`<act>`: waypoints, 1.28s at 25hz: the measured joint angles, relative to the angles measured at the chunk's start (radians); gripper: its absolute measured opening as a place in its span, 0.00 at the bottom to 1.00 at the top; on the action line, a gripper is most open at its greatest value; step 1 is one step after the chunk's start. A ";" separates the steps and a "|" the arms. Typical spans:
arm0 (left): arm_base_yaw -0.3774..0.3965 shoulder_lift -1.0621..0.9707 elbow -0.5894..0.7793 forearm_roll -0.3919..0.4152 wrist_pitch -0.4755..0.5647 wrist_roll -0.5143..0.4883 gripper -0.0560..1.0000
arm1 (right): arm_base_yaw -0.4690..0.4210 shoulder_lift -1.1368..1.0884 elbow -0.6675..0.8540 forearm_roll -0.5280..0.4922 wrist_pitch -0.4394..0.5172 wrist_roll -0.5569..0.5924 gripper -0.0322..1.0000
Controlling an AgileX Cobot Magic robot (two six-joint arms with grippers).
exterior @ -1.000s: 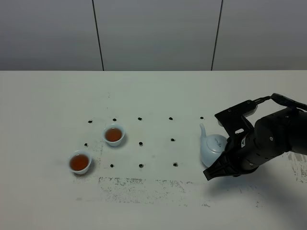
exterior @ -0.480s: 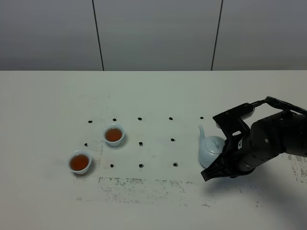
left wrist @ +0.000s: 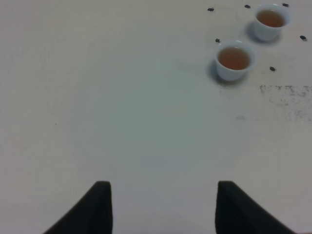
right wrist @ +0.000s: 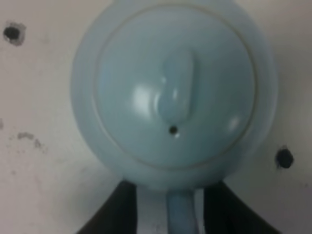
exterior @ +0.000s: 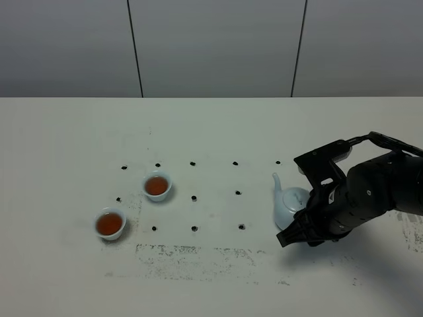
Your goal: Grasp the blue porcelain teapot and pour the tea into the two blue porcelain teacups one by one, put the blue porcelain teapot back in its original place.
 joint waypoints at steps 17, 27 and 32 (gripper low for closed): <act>0.000 0.000 0.000 0.000 0.000 0.000 0.48 | -0.161 -0.173 -0.066 0.005 0.025 -0.007 0.48; 0.000 0.000 0.000 0.000 0.000 0.000 0.48 | -0.547 -0.173 -0.186 -0.074 0.058 -0.100 0.46; 0.000 0.000 0.000 0.000 0.000 0.000 0.48 | -0.594 -0.173 -0.208 -0.050 0.131 -0.132 0.46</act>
